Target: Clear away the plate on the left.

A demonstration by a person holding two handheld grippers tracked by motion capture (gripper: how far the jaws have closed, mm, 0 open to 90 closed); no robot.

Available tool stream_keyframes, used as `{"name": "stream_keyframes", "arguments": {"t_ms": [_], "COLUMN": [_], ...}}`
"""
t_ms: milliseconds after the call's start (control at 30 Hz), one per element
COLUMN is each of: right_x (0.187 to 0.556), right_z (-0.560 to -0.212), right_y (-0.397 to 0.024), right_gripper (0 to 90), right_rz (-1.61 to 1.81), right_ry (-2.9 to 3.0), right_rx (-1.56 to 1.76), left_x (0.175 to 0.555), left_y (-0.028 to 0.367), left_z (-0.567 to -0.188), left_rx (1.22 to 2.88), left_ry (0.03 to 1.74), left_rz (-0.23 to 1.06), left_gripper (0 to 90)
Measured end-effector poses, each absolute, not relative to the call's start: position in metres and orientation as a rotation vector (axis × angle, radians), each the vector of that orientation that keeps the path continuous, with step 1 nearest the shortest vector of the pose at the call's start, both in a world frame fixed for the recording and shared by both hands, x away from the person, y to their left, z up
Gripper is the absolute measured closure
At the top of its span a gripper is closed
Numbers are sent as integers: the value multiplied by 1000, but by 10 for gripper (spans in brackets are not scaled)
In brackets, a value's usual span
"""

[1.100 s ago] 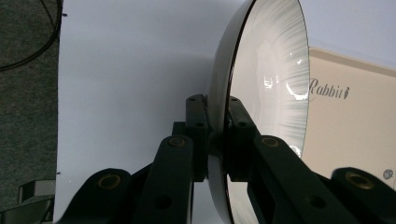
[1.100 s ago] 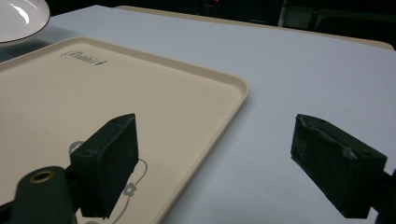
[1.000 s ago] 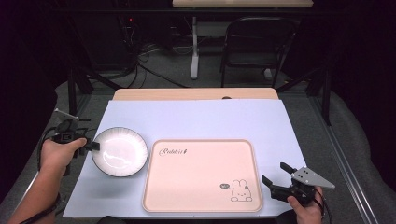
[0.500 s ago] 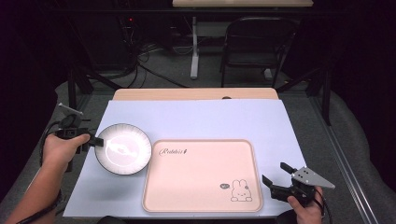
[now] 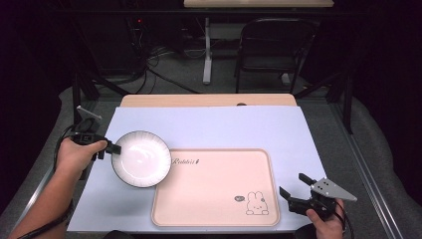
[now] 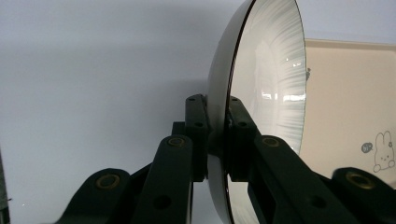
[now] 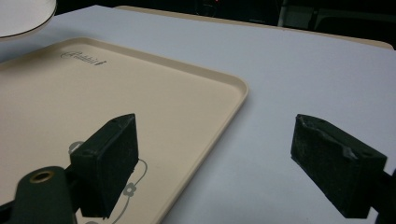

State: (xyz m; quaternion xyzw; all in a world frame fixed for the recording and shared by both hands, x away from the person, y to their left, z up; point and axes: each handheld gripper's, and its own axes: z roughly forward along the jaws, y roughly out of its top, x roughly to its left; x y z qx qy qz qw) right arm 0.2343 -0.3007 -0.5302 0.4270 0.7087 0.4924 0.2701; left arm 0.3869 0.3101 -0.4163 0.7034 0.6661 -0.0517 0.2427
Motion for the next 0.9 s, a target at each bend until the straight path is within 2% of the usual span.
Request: {"name": "stream_keyframes", "arguments": {"t_ms": [900], "right_x": [234], "right_z": [-530], "right_y": [-301], "right_gripper": [143], "right_rz": [1328], "right_ry": [1911], "right_rx": [1149], "left_x": [394], "left_y": [220], "left_z": [-407], "left_rx": [2136], "left_ry": [1577], "left_rz": [-204], "left_gripper": [820]}}
